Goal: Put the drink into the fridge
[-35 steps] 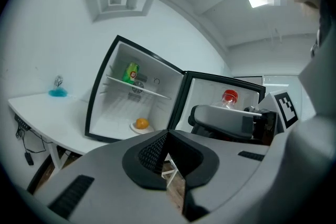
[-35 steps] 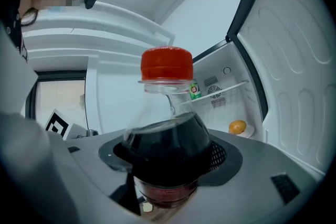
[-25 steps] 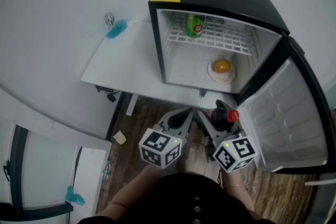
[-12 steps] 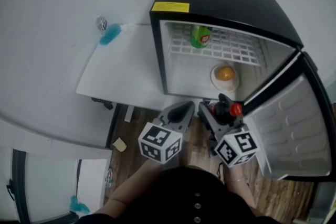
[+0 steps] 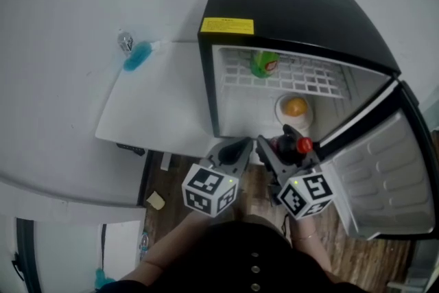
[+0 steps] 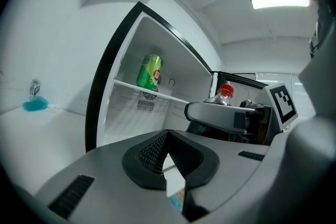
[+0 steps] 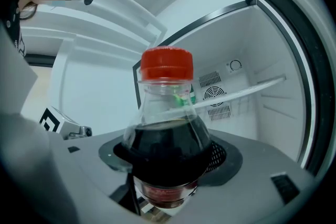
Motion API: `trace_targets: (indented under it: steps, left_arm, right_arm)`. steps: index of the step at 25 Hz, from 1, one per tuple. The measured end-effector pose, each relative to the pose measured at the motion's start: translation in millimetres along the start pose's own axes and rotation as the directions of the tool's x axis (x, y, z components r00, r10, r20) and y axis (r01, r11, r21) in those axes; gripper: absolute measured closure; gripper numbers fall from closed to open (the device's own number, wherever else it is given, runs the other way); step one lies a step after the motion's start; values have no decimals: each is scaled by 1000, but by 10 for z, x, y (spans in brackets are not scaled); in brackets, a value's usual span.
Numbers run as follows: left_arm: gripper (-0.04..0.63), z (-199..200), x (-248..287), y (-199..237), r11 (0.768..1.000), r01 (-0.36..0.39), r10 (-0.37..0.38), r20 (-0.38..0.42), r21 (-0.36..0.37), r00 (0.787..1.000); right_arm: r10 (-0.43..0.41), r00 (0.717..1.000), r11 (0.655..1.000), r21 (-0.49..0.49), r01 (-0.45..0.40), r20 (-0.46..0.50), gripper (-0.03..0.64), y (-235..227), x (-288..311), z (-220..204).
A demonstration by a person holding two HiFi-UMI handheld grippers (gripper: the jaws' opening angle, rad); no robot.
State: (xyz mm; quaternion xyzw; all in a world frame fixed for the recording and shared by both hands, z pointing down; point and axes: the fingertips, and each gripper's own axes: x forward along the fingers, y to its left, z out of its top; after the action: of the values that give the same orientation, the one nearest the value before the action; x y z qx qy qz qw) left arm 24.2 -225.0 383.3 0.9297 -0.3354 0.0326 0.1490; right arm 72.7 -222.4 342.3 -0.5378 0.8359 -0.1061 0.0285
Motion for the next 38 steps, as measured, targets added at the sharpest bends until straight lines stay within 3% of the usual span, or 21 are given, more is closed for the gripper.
trace_targets:
  steps: [19,35,38]
  left_arm:
    - [589,-136,134,55,1000,-15,14,-49,-15,999]
    - [589,-173,202,202,996,-84,81,-73,-37,994]
    - [589,-199,250,235,996,-93,92,-80,-13,993]
  right_arm:
    - [-28,998,999,45,31,-50,307,-200,32,-249]
    - [60,992,998,1,-60,-110,307,-181,209,-261]
    - [75,991,997,-10,-77,-115,307,-195,282,-241]
